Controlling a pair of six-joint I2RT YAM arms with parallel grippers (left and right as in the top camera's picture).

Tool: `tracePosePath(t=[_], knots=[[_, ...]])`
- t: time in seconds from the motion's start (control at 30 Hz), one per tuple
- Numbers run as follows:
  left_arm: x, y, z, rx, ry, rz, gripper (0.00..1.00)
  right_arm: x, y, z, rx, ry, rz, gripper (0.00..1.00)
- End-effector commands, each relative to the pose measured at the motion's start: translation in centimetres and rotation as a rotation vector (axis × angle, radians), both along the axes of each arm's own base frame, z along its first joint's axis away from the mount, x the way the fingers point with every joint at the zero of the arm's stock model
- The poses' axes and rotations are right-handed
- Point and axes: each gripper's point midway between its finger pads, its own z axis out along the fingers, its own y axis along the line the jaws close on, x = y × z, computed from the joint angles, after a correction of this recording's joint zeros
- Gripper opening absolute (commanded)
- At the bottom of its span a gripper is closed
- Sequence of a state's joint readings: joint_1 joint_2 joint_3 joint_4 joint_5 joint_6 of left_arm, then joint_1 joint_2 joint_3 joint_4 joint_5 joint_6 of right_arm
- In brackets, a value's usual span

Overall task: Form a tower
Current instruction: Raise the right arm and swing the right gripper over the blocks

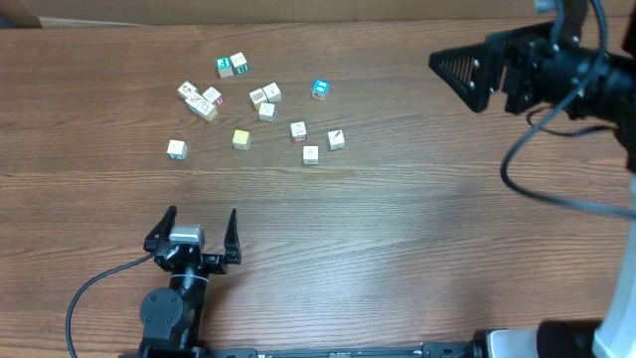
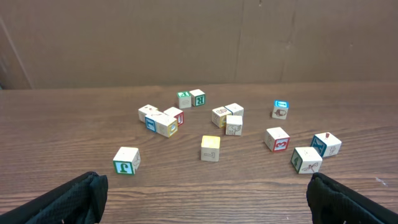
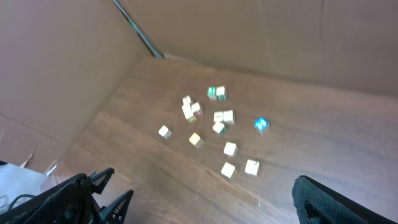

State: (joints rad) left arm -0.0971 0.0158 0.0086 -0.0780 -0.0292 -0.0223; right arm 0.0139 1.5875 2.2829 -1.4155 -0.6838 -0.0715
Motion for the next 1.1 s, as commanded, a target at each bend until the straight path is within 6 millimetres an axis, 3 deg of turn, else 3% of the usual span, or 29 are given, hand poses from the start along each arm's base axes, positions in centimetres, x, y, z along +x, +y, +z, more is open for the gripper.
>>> tracePosePath(t=[0.0,0.1,0.3,0.33,0.43,0.47,0.5,0.7,0.87,1.07], knots=[[0.0,0.0,0.1,0.014,-0.011,-0.006,1.00,1.0,0.0,-0.7,0.001,0.026,0.009,1.00],[0.0,0.0,0.1,0.014,-0.011,-0.006,1.00,1.7,0.1,-1.2,0.001,0.034,0.009,1.00],[0.0,0.0,0.1,0.014,-0.011,-0.006,1.00,2.7,0.2,-0.1,0.012,-0.026,0.010,0.97],[0.0,0.0,0.1,0.014,-0.011,-0.006,0.99,2.8,0.3,0.1,0.023,-0.025,0.005,0.89],[0.0,0.0,0.1,0.014,-0.011,-0.006,1.00,2.9,0.9,0.1,0.014,-0.036,0.013,0.40],[0.0,0.0,0.1,0.014,-0.011,-0.006,1.00,3.0,1.2,0.0,0.005,-0.036,0.013,0.29],[0.0,0.0,0.1,0.014,-0.011,-0.006,1.00,3.2,1.5,-0.3,-0.007,-0.035,0.012,0.25],[0.0,0.0,0.1,0.014,-0.011,-0.006,1.00,6.7,3.7,-3.5,-0.082,0.040,-0.114,0.23],[0.0,0.0,0.1,0.014,-0.011,-0.006,1.00,10.6,7.7,-7.2,-0.165,0.035,-0.124,0.50],[0.0,0.0,0.1,0.014,-0.011,-0.006,1.00,15.5,13.0,-13.3,-0.266,0.015,-0.134,0.66]])
